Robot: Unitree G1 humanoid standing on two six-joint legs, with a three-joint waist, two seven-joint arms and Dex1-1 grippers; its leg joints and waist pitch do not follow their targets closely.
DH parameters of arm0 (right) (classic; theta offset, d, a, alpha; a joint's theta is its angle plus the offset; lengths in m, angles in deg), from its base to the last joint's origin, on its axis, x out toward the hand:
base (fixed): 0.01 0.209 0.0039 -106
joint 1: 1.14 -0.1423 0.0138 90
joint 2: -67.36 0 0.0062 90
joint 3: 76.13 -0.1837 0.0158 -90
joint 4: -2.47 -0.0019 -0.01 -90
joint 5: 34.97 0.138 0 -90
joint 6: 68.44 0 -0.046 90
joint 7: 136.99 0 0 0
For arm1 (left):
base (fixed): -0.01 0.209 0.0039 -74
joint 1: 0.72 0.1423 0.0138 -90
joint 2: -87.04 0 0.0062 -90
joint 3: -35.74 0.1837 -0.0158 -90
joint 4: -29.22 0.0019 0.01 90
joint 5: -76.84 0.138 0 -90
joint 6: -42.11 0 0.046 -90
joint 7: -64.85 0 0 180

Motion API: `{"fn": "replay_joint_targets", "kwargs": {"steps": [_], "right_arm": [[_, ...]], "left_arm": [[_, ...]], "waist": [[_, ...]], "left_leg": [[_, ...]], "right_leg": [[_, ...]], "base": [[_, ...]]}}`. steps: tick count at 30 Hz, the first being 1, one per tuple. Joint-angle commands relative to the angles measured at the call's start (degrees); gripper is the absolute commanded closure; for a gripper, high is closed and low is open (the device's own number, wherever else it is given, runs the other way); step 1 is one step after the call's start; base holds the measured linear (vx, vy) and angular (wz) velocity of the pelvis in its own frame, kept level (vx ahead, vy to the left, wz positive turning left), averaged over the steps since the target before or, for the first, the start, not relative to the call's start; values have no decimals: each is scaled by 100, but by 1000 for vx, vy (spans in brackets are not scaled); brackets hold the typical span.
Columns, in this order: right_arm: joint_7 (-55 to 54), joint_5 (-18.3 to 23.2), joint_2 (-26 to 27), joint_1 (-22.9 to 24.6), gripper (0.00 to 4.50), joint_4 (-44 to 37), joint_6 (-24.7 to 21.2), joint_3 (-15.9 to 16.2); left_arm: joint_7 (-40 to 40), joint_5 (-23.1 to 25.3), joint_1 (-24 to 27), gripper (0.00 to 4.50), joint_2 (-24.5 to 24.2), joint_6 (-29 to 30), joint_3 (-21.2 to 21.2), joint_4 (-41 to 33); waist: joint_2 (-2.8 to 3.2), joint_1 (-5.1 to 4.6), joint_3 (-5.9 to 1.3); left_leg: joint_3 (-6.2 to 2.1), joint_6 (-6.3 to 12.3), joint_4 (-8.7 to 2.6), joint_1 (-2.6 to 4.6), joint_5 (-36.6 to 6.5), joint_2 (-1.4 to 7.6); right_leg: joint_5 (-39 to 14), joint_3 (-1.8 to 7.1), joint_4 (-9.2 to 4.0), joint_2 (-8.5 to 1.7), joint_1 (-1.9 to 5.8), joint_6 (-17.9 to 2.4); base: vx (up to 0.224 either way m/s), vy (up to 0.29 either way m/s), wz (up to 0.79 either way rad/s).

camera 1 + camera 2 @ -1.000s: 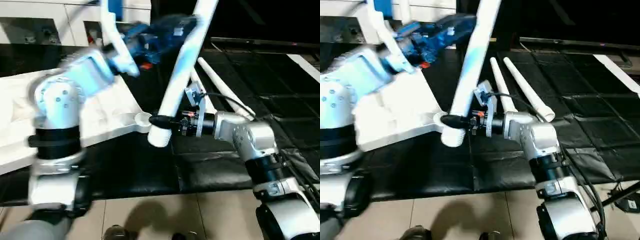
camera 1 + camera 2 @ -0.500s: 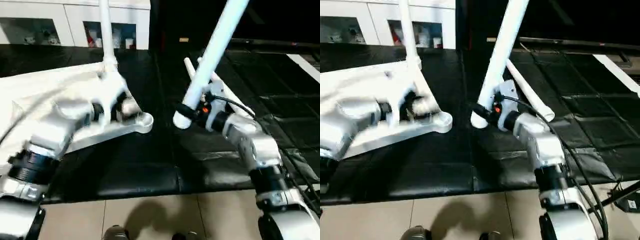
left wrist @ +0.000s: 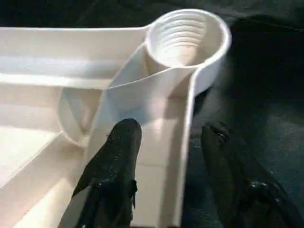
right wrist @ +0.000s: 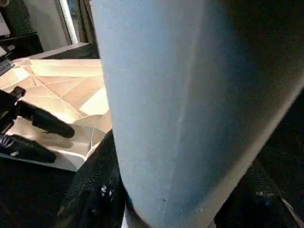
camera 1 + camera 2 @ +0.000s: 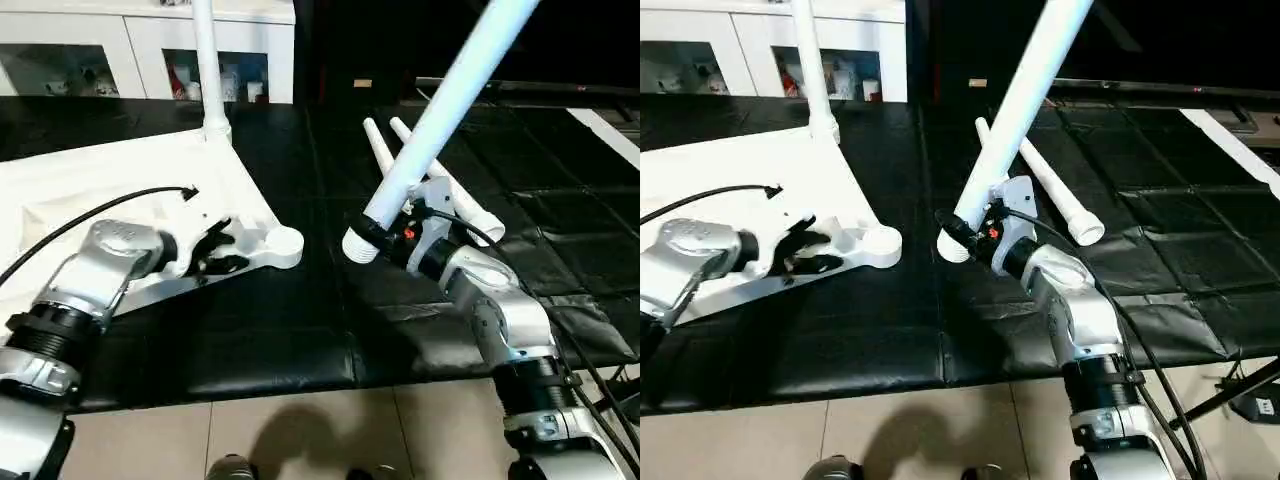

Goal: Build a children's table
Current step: Move table base

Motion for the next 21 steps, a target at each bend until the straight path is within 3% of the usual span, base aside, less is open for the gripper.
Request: {"fn": "replay_joint_targets", "kwargs": {"steps": [1,7,14,15,21], "right_arm": [[6,67,-53,55,258,-127,42,-29],[90,65,-59,28,258,-107,41,-6],[216,68,-106,28,258,-143,-17,53],[235,65,-118,32,258,-150,-27,65],[338,51,-159,48,258,-183,-80,108]], "left_arm": [[152,-1,-33,252,-40,-58,38,41],[314,223,-222,302,36,-497,41,665],[583,294,-353,351,77,-654,29,1024],[623,314,-369,381,81,-679,36,1068],[885,460,-488,432,220,-954,100,1436]], "waist": [[177,-11,-542],[164,-29,-538],[171,-20,-546],[172,-22,-545],[182,-21,-539]], "left_leg": [[1,-352,-456,135,-1878,58],[-3,-320,-461,142,-1960,42],[-9,-323,-466,141,-1897,67],[-7,-323,-466,140,-1895,65],[-5,-317,-465,146,-1936,60]], "right_leg": [[-1878,260,-453,-402,340,-972],[-2247,250,-515,-399,325,-797],[-2054,262,-485,-419,331,-901],[-2016,260,-482,-418,332,-921],[-2087,260,-499,-423,333,-925]], "base": [[0,0,0],[0,0,0],[0,0,0],[0,0,0],[0,0,0]]}}
